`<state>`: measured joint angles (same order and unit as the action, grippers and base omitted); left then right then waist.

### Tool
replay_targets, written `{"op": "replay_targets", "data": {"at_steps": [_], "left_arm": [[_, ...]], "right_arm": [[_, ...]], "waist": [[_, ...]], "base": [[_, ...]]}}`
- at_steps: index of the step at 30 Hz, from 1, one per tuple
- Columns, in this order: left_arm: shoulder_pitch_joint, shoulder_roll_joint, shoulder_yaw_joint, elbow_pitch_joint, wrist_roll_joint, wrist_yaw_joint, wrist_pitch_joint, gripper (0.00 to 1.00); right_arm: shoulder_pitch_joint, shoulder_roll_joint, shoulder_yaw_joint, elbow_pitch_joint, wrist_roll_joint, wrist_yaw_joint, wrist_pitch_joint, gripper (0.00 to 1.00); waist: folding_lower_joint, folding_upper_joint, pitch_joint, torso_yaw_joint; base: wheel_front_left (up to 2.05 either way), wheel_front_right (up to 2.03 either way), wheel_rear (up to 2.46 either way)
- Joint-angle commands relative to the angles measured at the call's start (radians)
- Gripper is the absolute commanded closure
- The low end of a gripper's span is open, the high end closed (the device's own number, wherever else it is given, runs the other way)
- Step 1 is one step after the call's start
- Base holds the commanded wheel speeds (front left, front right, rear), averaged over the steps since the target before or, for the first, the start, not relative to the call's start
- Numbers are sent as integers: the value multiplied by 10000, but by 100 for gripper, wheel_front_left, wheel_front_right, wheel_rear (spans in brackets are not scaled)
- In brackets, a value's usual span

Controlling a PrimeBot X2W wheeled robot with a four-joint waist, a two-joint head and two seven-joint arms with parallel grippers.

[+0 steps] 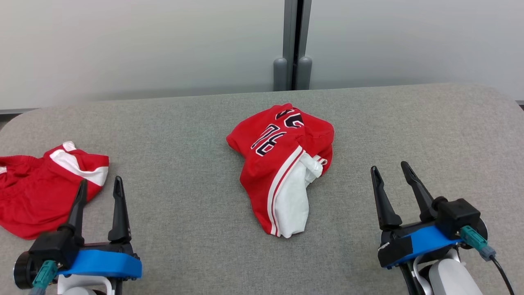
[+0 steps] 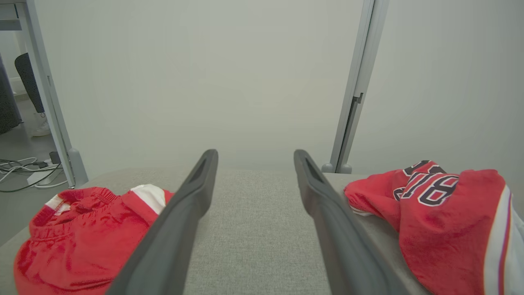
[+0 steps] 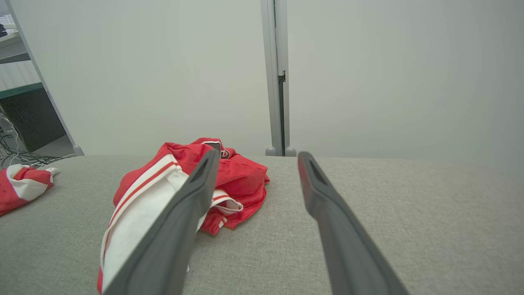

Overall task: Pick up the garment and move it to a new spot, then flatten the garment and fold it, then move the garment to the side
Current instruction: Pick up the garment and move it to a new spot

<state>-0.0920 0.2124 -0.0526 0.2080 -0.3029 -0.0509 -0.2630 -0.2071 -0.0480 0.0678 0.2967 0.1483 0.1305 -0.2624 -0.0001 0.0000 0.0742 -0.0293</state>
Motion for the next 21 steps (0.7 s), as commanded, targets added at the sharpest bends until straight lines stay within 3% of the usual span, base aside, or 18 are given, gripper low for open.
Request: {"op": "replay_targets", "data": {"at_steps": [1,21], "left_arm": [[154,-64,54,-57,85,-46,-26,0],[667,-683,725,-101,672,-335,-27,0]], "right_arm": [[133,-44,-7,42,-90,3,-38,0],[340,-43,95,339,13,4,-38,0]], "waist": [[1,0,-74,14],[1,0,-426,22]], "base": [[0,0,0],[0,0,0]]}}
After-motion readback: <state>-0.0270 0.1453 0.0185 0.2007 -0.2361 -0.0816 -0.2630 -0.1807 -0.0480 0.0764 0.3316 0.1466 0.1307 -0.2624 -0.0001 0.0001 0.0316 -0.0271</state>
